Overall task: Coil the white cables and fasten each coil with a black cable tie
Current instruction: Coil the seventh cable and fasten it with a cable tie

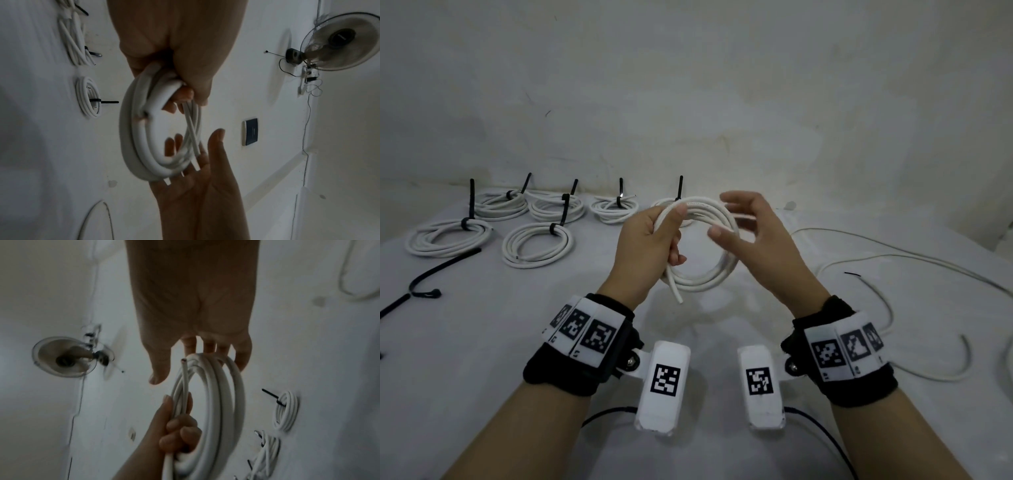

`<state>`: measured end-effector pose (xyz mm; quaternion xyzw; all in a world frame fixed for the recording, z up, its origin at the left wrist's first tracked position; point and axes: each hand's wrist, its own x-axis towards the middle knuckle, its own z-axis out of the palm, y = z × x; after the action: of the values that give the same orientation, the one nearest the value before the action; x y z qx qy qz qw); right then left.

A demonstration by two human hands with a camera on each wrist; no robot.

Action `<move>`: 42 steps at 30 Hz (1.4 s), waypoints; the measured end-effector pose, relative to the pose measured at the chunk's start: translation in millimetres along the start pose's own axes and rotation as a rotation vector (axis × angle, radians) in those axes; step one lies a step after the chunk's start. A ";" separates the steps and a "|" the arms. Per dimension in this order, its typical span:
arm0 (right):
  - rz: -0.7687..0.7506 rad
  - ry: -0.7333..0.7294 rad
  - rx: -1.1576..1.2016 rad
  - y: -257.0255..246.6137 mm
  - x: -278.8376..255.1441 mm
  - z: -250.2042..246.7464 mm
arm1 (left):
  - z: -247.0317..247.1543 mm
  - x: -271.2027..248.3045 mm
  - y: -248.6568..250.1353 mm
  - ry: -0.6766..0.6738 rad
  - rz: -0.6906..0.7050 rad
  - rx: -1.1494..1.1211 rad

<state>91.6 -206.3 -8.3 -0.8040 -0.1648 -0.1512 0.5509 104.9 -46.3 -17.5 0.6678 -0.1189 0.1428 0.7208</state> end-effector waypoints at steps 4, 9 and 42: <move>-0.289 -0.022 -0.240 -8.9 -7.1 4.7 | -4.6 4.5 -4.4 0.118 -0.043 -0.094; -0.335 -0.180 -0.407 -5.0 -11.6 17.4 | -4.8 5.1 -3.5 0.128 -0.088 -0.177; 0.161 -0.030 0.144 -14.4 10.9 11.5 | -6.5 -1.0 14.3 -0.163 -0.045 -0.054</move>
<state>95.9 -189.7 4.4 -0.7752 -0.1184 -0.0824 0.6150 98.6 -38.9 -5.1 0.6599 -0.1659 0.0686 0.7296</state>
